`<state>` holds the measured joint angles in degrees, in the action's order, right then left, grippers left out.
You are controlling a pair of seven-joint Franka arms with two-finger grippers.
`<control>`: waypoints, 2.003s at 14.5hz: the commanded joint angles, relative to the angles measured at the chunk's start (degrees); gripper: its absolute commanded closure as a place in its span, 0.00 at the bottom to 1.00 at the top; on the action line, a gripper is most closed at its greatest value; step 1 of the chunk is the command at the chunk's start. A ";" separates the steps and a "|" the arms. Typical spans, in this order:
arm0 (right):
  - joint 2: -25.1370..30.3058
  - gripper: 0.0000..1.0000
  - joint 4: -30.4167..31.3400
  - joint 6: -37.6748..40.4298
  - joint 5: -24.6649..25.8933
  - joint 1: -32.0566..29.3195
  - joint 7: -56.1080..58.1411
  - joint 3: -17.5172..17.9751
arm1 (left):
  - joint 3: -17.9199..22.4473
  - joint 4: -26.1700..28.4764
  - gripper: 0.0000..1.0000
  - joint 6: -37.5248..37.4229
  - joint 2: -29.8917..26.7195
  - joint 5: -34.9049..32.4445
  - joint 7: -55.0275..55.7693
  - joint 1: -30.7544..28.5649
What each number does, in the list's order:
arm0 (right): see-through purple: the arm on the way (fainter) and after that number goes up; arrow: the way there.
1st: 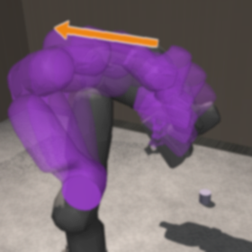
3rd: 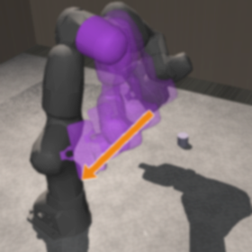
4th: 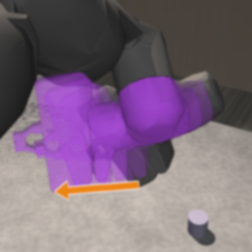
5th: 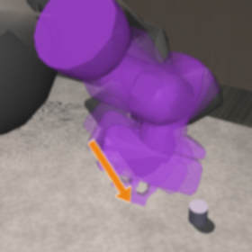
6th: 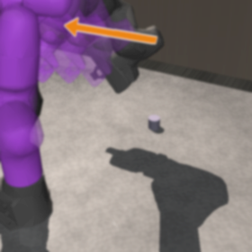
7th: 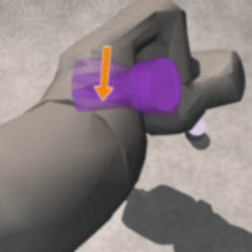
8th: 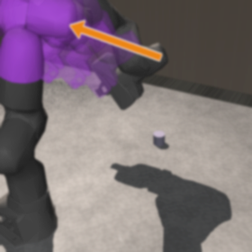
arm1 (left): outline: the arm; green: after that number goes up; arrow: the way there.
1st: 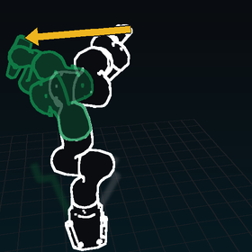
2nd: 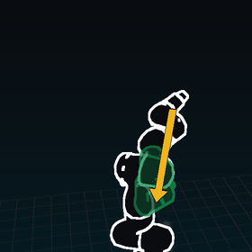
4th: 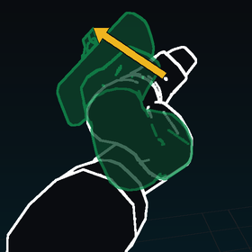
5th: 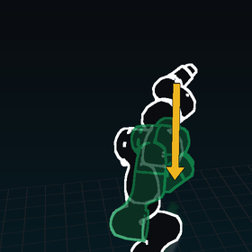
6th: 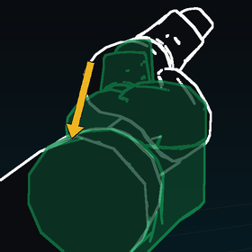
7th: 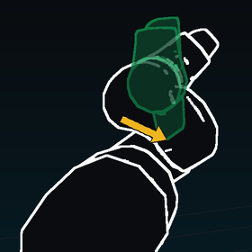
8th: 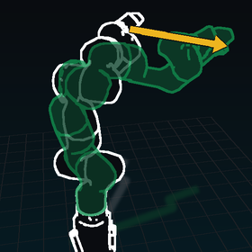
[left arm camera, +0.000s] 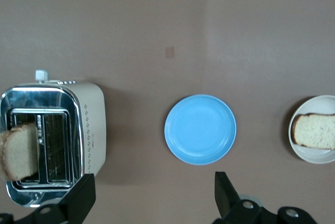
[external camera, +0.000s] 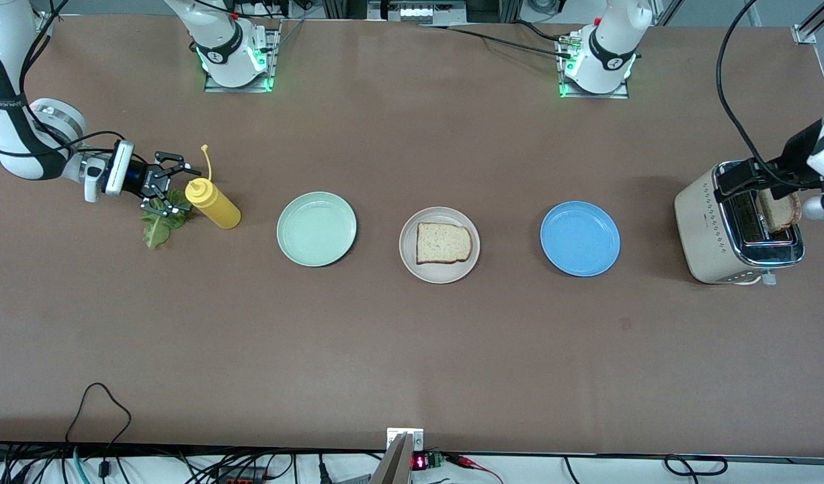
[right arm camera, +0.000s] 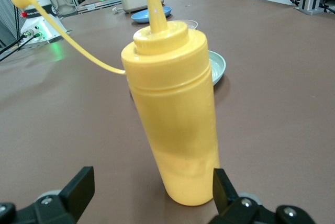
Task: Make sandwich in beige plate with both arms
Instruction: 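Close the right gripper around the yellow bottle and lift it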
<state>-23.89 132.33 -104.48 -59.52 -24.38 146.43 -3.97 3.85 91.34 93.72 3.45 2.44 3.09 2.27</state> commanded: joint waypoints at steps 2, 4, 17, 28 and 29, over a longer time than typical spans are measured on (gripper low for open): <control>-4.58 0.00 -2.78 2.26 -1.21 -1.28 2.80 0.71 | -0.42 7.43 0.00 1.55 -6.16 -1.48 -0.80 -0.16; -5.98 0.00 -3.31 2.53 -2.53 -1.37 3.68 0.71 | -0.42 11.38 0.00 4.10 -8.80 -1.48 -0.98 -0.51; -8.01 0.00 -4.71 3.05 -5.78 -0.67 3.69 1.77 | -0.51 7.62 0.00 -0.82 -7.93 -2.09 -1.77 -0.25; -9.15 0.04 -4.71 1.82 -8.86 0.74 3.34 3.70 | -0.16 7.71 0.00 -0.38 -7.75 -2.00 -1.77 -0.51; -9.15 0.16 -4.71 1.65 -9.90 0.83 3.34 3.79 | 0.11 7.80 0.00 -0.38 -7.75 -2.00 -1.77 -0.69</control>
<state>-32.61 128.04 -102.43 -67.48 -23.74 149.25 -0.48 3.69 99.76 94.18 -4.16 2.19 2.26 1.87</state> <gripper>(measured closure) 0.031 0.000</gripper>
